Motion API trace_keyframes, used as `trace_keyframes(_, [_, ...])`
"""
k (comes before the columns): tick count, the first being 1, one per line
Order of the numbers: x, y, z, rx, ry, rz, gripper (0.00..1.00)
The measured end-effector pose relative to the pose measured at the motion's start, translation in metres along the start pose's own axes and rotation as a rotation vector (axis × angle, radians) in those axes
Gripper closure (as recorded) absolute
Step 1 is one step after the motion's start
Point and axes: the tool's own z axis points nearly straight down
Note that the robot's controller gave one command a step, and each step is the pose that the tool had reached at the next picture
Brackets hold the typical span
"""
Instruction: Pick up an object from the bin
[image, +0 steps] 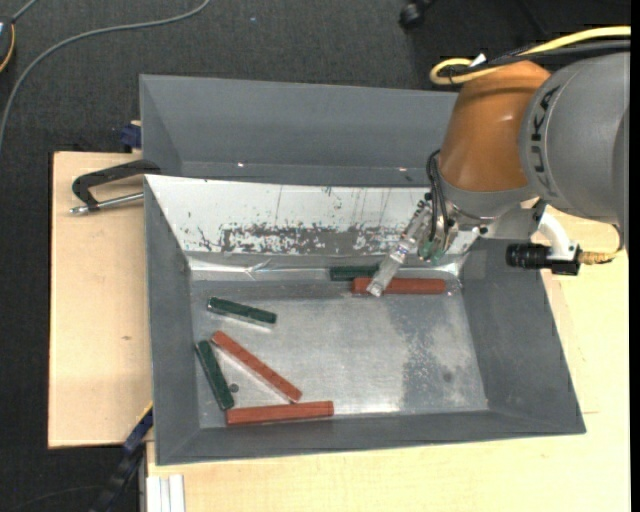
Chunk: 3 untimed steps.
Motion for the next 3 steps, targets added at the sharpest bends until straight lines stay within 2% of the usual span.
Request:
trace_keyframes(1, [0.031, 0.032, 0.000, 0.002, 0.004, 0.104, 0.00])
trace_keyframes(2, [0.095, 0.083, 0.029, 0.004, 0.011, 0.088, 0.00])
trace_keyframes(3, [0.132, 0.152, 0.106, 0.002, 0.008, -0.171, 0.00])
